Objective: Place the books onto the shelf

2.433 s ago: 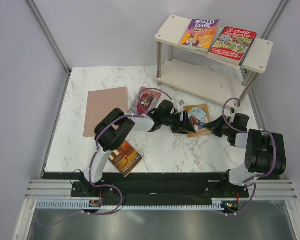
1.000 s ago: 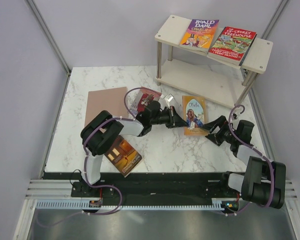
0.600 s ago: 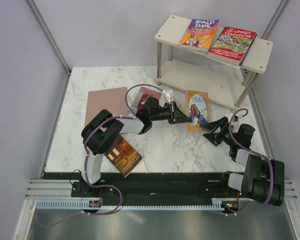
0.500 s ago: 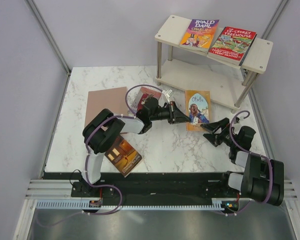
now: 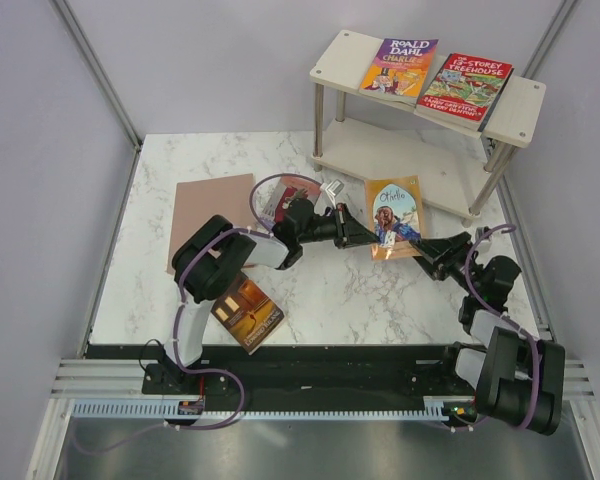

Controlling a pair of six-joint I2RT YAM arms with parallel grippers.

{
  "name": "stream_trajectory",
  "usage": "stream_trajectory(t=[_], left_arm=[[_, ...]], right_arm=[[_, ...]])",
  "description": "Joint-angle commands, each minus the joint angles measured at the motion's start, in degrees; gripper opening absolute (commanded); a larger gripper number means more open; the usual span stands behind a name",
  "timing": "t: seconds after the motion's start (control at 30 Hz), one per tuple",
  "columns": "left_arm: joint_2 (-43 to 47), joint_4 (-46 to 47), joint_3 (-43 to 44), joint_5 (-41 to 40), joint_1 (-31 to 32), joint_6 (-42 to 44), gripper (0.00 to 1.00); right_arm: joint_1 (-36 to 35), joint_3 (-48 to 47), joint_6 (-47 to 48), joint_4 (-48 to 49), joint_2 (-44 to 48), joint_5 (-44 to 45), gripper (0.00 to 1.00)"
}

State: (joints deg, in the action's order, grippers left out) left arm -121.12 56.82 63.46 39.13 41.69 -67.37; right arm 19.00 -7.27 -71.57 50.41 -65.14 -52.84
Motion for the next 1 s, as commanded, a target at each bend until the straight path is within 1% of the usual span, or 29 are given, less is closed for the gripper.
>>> stream_trajectory(t=[0.0,0.03,0.07,0.13,0.17,0.2,0.27,0.4,0.43,0.47,0.5,0.53,0.57,0.6,0.63,0.67,0.7,0.77,0.8,0.87,0.97], left_arm=[[-0.70,3.83,-0.79,0.24,-0.21,-1.09,0.02],[-0.61,3.83,-0.97,0.15,-0.38,-1.09,0.02],[-0.70,3.74,-1.06,0.15,-0.47,-1.01,0.02],[-0.78,3.65,-1.06,0.33,-0.65,-0.92,0.02],[-0.78,3.65,-1.06,0.42,-0.73,-0.83,0.02],[-0.78,3.56,-0.97,0.50,-0.74,-0.83,0.02],[-0.70,3.56,-1.15,0.68,-0.82,-0.74,0.02],[-0.52,4.00,-1.67,1.38,-0.91,-0.74,0.02],[-0.43,4.09,-2.02,1.47,-1.08,-0.65,0.04],[-0.17,4.35,-2.46,1.47,-1.17,-0.65,0.11],[0.01,4.53,-3.60,1.47,-1.52,-0.48,0.15],[0.79,4.62,-4.13,1.56,-1.79,-0.30,0.21],[1.41,4.62,-4.92,1.56,-2.05,-0.04,0.35],[2.02,4.53,-6.67,1.56,-2.84,0.74,0.42],[3.68,4.27,-7.64,1.56,-3.37,1.19,0.47],[4.57,4.01,-8.70,1.38,-3.89,1.71,0.59],[5.45,3.39,-10.79,1.38,-5.20,2.85,0.63],[9.05,2.69,-13.00,1.30,-6.70,4.09,0.70],[10.45,2.08,-15.10,1.38,-8.28,5.75,0.72],[14.66,-1.87,-16.87,1.03,-9.78,7.95,0.73],[18.01,-8.64,-18.99,0.24,-11.63,12.87,0.75]], right_arm=[[0.33,-1.96,0.73,-1.01,3.62,0.28,0.57],[0.42,-2.05,1.08,-3.28,4.67,0.80,0.49],[0.42,-2.40,1.52,-4.52,5.11,1.07,0.36],[0.42,-3.01,3.54,-8.98,6.60,1.51,0.26],[0.42,-3.80,4.76,-10.76,6.96,1.86,0.19],[0.42,-4.15,5.64,-12.08,7.31,1.95,0.15],[0.42,-4.77,7.06,-13.58,7.75,1.69,0.11],[0.42,-5.83,7.23,-13.67,8.01,0.20,0.08],[0.42,-6.18,7.58,-14.02,8.28,-0.24,0.08],[0.42,-6.96,7.93,-14.64,8.63,-0.59,0.08],[0.42,-7.58,8.72,-15.60,9.76,-1.21,0.08],[0.42,-8.37,11.08,-19.26,10.38,-1.47,0.07],[0.42,-10.20,12.58,-21.47,11.08,-1.65,0.07],[0.42,-11.35,14.07,-26.89,12.92,-1.83,0.07],[0.42,-12.50,16.09,-29.73,13.81,-2.00,0.06],[0.16,-14.77,19.68,-32.46,14.43,-2.18,0.06],[-0.98,-15.66,20.85,-35.88,15.04,-1.83,0.06],[-1.51,-16.02,21.38,-36.70,16.36,-1.83,0.06],[-1.95,-15.94,21.21,-37.05,17.41,-1.57,0.06],[-2.39,-16.28,21.21,-37.40,18.30,-1.48,0.06],[-3.53,-17.42,19.81,-36.53,19.70,-1.13,0.06]])
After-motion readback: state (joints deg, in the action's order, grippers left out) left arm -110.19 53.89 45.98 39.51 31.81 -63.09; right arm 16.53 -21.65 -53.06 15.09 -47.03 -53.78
